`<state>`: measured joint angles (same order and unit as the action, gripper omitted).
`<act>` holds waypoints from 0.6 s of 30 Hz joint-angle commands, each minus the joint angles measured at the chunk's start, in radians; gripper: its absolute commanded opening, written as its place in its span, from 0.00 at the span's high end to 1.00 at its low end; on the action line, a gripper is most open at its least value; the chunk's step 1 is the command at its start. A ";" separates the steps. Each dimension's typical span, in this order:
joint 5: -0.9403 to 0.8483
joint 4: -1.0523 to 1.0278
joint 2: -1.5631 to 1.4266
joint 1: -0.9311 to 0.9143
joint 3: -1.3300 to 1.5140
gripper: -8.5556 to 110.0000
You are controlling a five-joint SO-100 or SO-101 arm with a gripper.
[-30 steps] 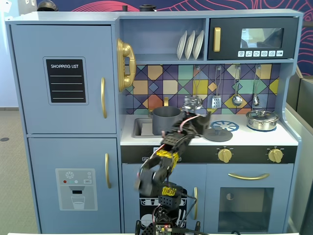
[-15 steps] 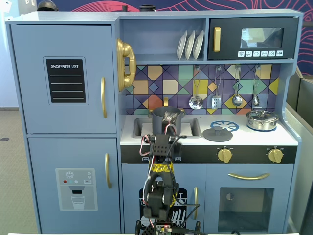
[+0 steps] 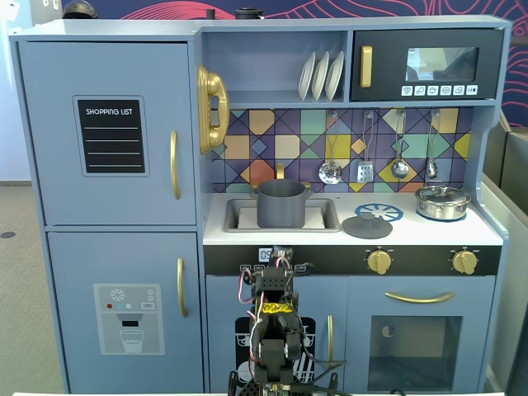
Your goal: Take off the lid from the gray recipient and place it on the counter
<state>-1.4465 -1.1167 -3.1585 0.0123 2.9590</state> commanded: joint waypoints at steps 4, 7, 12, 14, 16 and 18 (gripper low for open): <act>0.086 -0.175 -0.018 0.026 0.043 0.93; 0.072 -0.299 -0.018 0.021 0.043 0.93; 0.057 -0.394 -0.018 0.011 0.043 0.93; 0.041 -0.396 -0.018 0.003 0.043 0.92; 0.000 -0.402 -0.018 -0.008 0.043 0.92; -0.052 -0.410 -0.020 -0.011 0.043 0.91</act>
<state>-1.4557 -1.3407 -3.1815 0.0138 2.9989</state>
